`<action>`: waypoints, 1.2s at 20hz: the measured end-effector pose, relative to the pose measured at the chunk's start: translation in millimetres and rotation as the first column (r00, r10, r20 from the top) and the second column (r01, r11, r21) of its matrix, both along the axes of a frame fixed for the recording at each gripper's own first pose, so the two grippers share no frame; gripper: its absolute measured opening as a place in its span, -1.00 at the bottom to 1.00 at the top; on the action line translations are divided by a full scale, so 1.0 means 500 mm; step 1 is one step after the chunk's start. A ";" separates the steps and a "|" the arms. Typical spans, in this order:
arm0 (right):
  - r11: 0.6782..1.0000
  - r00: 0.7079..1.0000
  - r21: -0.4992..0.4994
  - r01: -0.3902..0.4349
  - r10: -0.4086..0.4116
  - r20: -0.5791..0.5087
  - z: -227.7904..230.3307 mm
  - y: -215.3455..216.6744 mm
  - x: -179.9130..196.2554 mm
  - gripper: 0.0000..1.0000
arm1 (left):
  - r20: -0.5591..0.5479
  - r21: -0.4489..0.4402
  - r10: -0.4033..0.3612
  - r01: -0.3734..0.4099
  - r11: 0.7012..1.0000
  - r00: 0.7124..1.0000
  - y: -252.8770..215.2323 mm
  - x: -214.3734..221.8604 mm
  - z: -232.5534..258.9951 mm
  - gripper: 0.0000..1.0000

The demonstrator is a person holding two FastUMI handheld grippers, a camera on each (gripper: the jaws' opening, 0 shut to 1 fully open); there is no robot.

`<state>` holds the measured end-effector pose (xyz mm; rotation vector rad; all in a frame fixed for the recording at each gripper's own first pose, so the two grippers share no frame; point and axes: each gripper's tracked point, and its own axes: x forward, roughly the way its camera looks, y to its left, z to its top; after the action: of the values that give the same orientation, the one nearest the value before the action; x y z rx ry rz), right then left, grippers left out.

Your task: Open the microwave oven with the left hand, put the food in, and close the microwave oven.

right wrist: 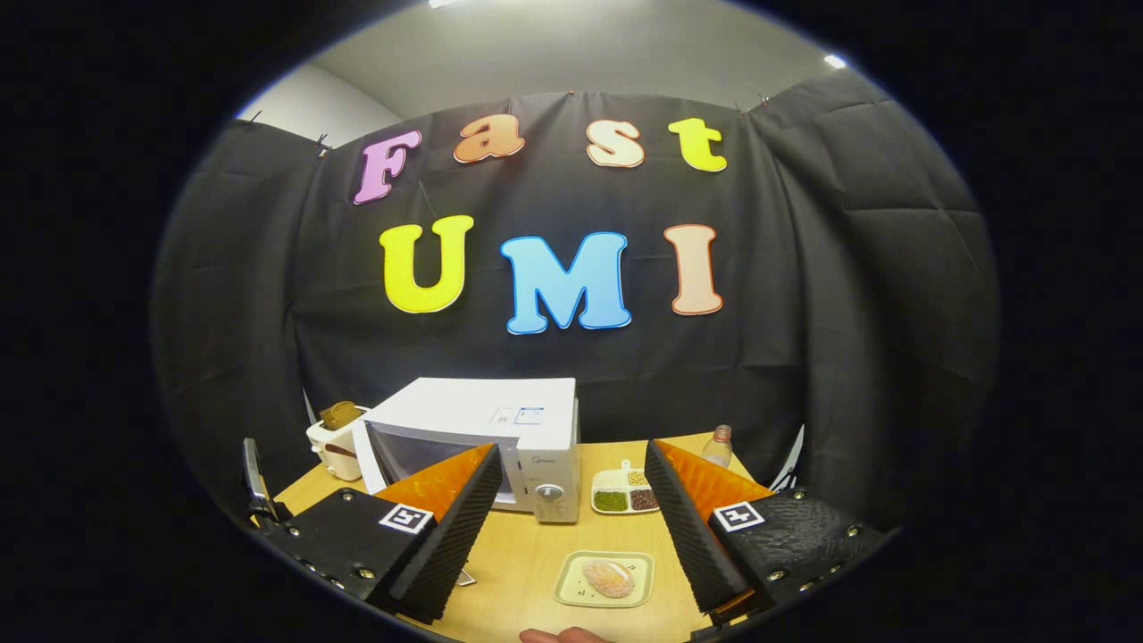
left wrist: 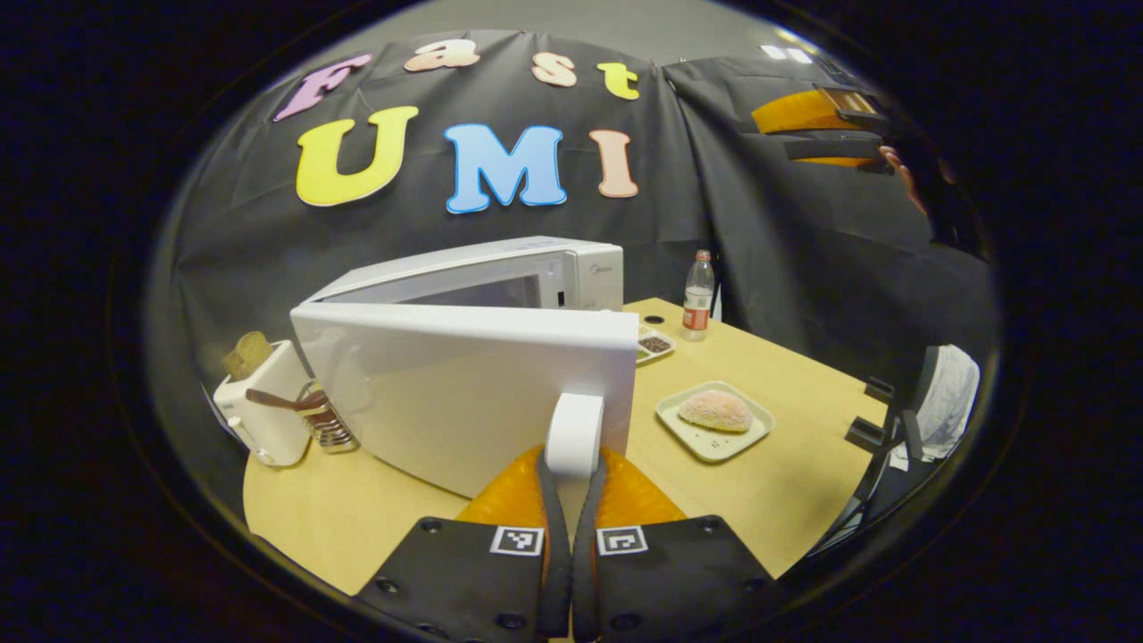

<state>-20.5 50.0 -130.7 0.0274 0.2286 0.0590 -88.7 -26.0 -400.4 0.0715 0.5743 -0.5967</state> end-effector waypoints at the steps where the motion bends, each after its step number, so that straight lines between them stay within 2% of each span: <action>1: 1.000 1.000 -0.003 -0.004 0.004 0.002 0.001 0.014 -0.004 0.96 | -0.002 0.006 -0.012 0.012 1.000 1.000 0.020 -0.012 0.002 -0.88; 9: 0.999 0.999 -0.024 -0.034 0.034 -0.006 -0.016 0.114 -0.031 0.96 | -0.029 0.061 -0.079 0.081 0.995 0.996 0.212 -0.088 0.009 -0.84; 15: 0.997 0.996 -0.035 -0.071 0.070 -0.055 -0.072 0.160 -0.027 0.96 | -0.032 0.077 -0.047 0.050 0.996 0.998 0.354 -0.105 0.004 -0.81; 19: 0.996 0.985 -0.004 -0.090 0.088 -0.151 -0.159 0.151 -0.008 0.96 | -0.017 0.084 -0.021 0.022 0.996 1.000 0.399 -0.103 0.001 -0.84; 21: 0.998 0.973 -0.028 -0.054 0.046 -0.227 -0.215 0.109 0.004 0.96 | -0.010 0.082 -0.012 0.013 0.997 1.000 0.407 -0.106 0.005 -0.85; 24: 1.000 0.932 0.013 -0.018 0.021 -0.361 -0.305 0.062 0.016 0.96 | -0.004 0.080 -0.003 0.003 0.997 1.000 0.405 -0.102 0.004 -0.85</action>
<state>-12.7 81.0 -283.3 0.0457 0.5980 0.0749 -139.7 176.3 -398.2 0.1464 0.6017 -0.5766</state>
